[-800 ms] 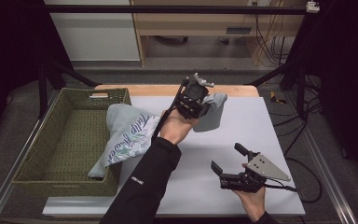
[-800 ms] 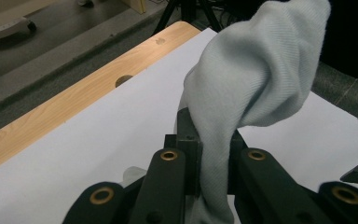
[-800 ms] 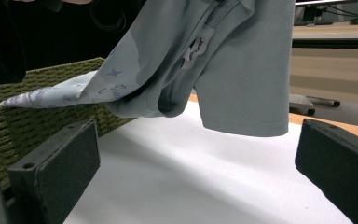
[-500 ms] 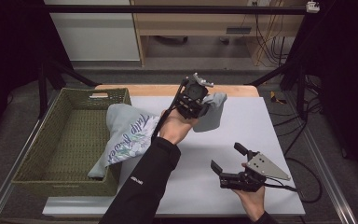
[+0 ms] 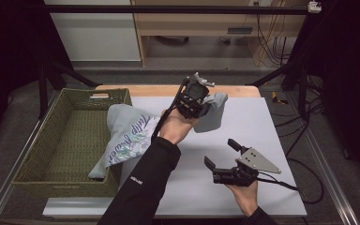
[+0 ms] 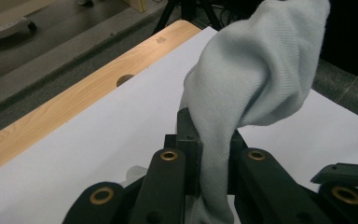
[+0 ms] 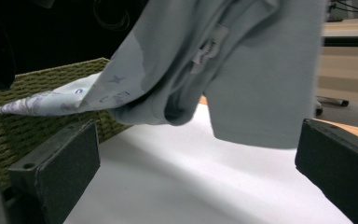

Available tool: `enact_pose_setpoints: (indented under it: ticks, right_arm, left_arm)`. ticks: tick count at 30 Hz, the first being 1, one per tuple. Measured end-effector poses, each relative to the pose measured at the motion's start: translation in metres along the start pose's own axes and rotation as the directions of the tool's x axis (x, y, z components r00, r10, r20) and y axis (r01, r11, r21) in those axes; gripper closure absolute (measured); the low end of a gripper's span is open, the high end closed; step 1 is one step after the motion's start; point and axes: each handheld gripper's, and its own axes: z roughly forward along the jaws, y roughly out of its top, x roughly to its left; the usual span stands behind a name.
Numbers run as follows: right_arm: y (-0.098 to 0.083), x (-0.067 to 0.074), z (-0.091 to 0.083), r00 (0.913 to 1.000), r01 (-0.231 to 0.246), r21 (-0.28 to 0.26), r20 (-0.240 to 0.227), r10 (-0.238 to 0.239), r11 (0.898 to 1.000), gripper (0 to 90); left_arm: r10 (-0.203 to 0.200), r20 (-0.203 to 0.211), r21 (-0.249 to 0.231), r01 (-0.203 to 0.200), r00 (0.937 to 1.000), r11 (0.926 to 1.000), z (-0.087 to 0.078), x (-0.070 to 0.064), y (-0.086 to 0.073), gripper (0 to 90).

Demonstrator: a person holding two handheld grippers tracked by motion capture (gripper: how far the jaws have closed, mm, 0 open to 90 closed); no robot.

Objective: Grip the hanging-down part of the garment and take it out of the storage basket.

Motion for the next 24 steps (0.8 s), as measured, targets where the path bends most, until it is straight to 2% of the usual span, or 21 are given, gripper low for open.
enact_pose_setpoints:
  ticks: [3, 7, 8, 9, 16, 19, 21, 22, 23, 24]
  right_arm:
    - [0.002, 0.008, 0.013, 0.9997, -0.015, 0.018, -0.020, 0.015, 1.000, 0.4]
    - [0.001, 0.011, 0.023, 0.9996, -0.006, 0.021, -0.028, 0.007, 1.000, 0.4]
    - [0.002, 0.014, 0.031, 0.9993, -0.014, 0.025, -0.034, 0.015, 1.000, 0.5]
    - [0.002, 0.015, 0.034, 0.9995, -0.001, 0.028, -0.031, 0.002, 1.000, 0.5]
    - [0.000, 0.016, 0.051, 0.9997, -0.009, 0.042, -0.022, 0.010, 0.999, 0.5]
    - [-0.001, 0.015, 0.055, 0.9999, 0.002, 0.045, -0.017, -0.001, 0.999, 0.5]
    - [-0.002, 0.015, 0.062, 0.9998, -0.016, 0.044, -0.011, 0.017, 0.999, 0.5]
    - [-0.002, 0.014, 0.064, 0.9999, 0.003, 0.055, -0.012, -0.002, 0.998, 0.5]
    - [-0.002, 0.014, 0.064, 0.9999, 0.003, 0.055, -0.012, -0.002, 0.998, 0.5]
    - [-0.003, 0.016, 0.070, 0.9996, -0.016, 0.055, -0.021, 0.017, 0.998, 0.6]
  left_arm:
    - [-0.006, -0.003, -0.010, 0.006, 1.0000, 0.9999, 0.000, 0.000, 0.001, 83.0]
    - [-0.003, -0.005, -0.009, 0.003, 1.0000, 1.0000, -0.002, 0.000, 0.001, 83.0]
    - [-0.001, -0.005, -0.009, 0.001, 1.0000, 1.0000, -0.002, 0.000, 0.001, 83.0]
    - [-0.008, -0.006, -0.017, 0.008, 1.0000, 0.9998, -0.002, -0.001, 0.001, 83.0]
    - [0.003, -0.002, -0.006, -0.003, 1.0000, 1.0000, -0.005, 0.002, 0.002, 83.0]
    - [0.003, -0.003, -0.006, -0.003, 1.0000, 1.0000, -0.005, 0.002, 0.002, 83.0]
    - [0.003, -0.004, -0.005, -0.003, 1.0000, 1.0000, -0.004, 0.002, 0.002, 83.0]
    - [0.005, -0.004, -0.005, -0.005, 1.0000, 1.0000, -0.004, 0.001, 0.002, 83.0]
    - [0.005, -0.003, -0.004, -0.005, 1.0000, 1.0000, -0.004, 0.002, 0.002, 83.0]
    - [-0.004, -0.006, -0.017, 0.004, 1.0000, 0.9999, -0.003, 0.001, 0.002, 83.0]
